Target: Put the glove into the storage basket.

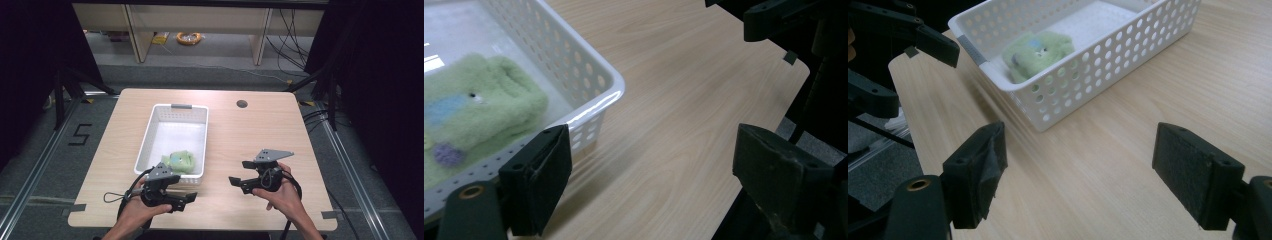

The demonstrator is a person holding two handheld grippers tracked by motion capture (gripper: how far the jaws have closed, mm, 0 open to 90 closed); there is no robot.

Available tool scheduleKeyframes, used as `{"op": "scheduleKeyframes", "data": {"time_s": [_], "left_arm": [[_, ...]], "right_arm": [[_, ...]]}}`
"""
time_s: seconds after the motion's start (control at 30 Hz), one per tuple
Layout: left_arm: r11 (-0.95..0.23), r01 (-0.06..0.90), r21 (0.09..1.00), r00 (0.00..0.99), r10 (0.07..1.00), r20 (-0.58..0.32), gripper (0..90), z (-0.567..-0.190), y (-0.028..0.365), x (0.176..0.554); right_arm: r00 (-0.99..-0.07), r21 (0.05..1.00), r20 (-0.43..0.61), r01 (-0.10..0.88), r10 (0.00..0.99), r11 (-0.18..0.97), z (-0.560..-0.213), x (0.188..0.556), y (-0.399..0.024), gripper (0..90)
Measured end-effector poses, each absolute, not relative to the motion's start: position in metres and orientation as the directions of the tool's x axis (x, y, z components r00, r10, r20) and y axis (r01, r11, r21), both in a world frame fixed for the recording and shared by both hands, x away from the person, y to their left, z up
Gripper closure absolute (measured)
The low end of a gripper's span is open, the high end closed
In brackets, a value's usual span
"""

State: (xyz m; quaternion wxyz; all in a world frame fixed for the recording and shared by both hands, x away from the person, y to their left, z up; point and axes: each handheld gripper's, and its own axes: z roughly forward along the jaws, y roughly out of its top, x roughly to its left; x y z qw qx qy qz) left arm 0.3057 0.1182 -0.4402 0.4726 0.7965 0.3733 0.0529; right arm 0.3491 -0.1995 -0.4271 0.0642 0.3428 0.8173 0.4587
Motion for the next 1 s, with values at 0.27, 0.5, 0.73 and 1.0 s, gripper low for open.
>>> {"op": "scheduleKeyframes", "data": {"time_s": [0.27, 0.5, 0.73, 1.0], "left_arm": [[-0.268, 0.540, 0.798, 0.718, 0.641, -0.270, 15.7, -0.449, 0.114, 0.301], [-0.287, 0.548, 0.786, 0.716, 0.646, -0.263, 15.8, -0.458, 0.113, 0.297], [-0.311, 0.536, 0.785, 0.725, 0.646, -0.239, 15.8, -0.469, 0.109, 0.291], [-0.348, 0.528, 0.774, 0.741, 0.634, -0.221, 15.8, -0.482, 0.108, 0.283]], "right_arm": [[-0.750, 0.806, 0.228, 0.503, 0.620, 0.311, -0.436, 0.339, -0.210, 19.3], [-0.755, 0.810, 0.247, 0.505, 0.608, 0.298, -0.446, 0.330, -0.219, 19.9], [-0.756, 0.807, 0.240, 0.504, 0.609, 0.308, -0.457, 0.324, -0.223, 20.1], [-0.764, 0.800, 0.262, 0.513, 0.589, 0.311, -0.466, 0.313, -0.221, 20.0]]}}
